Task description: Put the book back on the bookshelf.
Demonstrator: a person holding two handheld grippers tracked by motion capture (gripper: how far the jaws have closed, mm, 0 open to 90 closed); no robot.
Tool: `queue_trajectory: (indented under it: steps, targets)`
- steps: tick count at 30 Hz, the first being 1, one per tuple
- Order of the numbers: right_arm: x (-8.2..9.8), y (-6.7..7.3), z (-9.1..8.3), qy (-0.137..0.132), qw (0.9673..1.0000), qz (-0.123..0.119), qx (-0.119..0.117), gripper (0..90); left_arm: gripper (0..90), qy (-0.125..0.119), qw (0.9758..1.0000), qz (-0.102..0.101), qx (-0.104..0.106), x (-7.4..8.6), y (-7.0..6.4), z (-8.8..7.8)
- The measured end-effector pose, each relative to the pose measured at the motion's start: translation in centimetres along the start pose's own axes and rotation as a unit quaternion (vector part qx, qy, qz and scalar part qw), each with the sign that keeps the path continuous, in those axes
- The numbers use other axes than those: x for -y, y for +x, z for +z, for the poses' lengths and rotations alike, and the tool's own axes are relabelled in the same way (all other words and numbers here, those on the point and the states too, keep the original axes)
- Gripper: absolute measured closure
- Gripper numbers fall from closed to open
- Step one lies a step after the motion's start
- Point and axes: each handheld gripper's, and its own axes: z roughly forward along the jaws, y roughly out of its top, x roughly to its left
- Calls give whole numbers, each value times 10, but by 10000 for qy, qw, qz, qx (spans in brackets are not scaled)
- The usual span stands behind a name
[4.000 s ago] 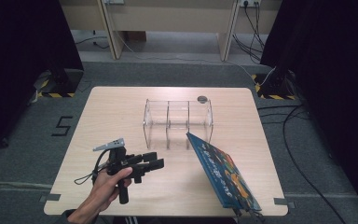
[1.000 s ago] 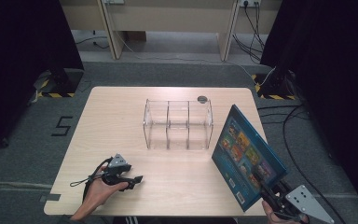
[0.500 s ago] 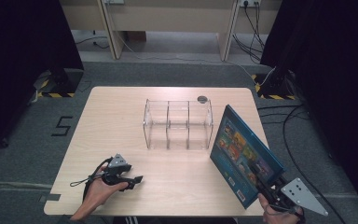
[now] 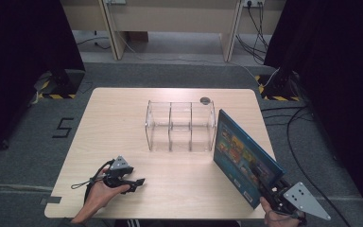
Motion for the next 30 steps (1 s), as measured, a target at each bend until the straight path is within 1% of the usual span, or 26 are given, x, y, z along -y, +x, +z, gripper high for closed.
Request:
queue_trajectory:
  steps: [2,3,6,8,11,13,15,18,22,28,30]
  targets:
    - [-3,-1,-1,-93,9999,69,-18,833,291,-1,10000,10,-13,0,0,0]
    - [-5,-2,-2,-80,9999,73,-49,833,291,-1,10000,11,-13,0,0,0]
    - [-7,-4,-5,-179,9997,158,-32,833,291,4,10000,24,-11,0,0,0]
    - [-9,-7,-8,-247,9993,270,-60,833,291,4,10000,22,-7,0,0,0]
    - [-13,-10,-10,-378,9980,503,-46,833,291,-1,10000,21,-2,0,0,0]
    - [-16,-10,-9,-408,9978,518,3,833,291,0,10000,26,-5,0,0,0]
    - [-19,-10,-8,-411,9979,508,19,833,291,-1,10000,30,-4,0,0,0]
    - [-21,-11,-3,-411,9974,583,27,833,291,2,10000,35,3,0,0,0]
    - [-24,-9,5,-375,9966,739,5,833,292,7,10000,41,12,0,0,0]
    - [-28,-6,19,-312,9967,746,-71,832,292,12,10000,47,21,0,0,0]
    - [-30,-4,25,-303,9964,790,-70,833,294,11,10000,49,21,0,0,0]
